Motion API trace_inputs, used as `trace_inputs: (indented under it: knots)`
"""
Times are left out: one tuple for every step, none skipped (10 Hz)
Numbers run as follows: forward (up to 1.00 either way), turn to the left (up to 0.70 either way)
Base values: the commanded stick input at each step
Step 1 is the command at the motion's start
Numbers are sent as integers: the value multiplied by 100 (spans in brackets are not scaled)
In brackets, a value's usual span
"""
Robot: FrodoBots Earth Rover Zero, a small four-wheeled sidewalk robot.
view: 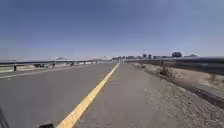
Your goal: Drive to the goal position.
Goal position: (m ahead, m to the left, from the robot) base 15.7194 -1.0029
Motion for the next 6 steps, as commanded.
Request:
trace_inputs:
  knots:
    - [85, 0]
    - [85, 0]
    - [85, 0]
    - [85, 0]
    - [85, 0]
    - [85, 0]
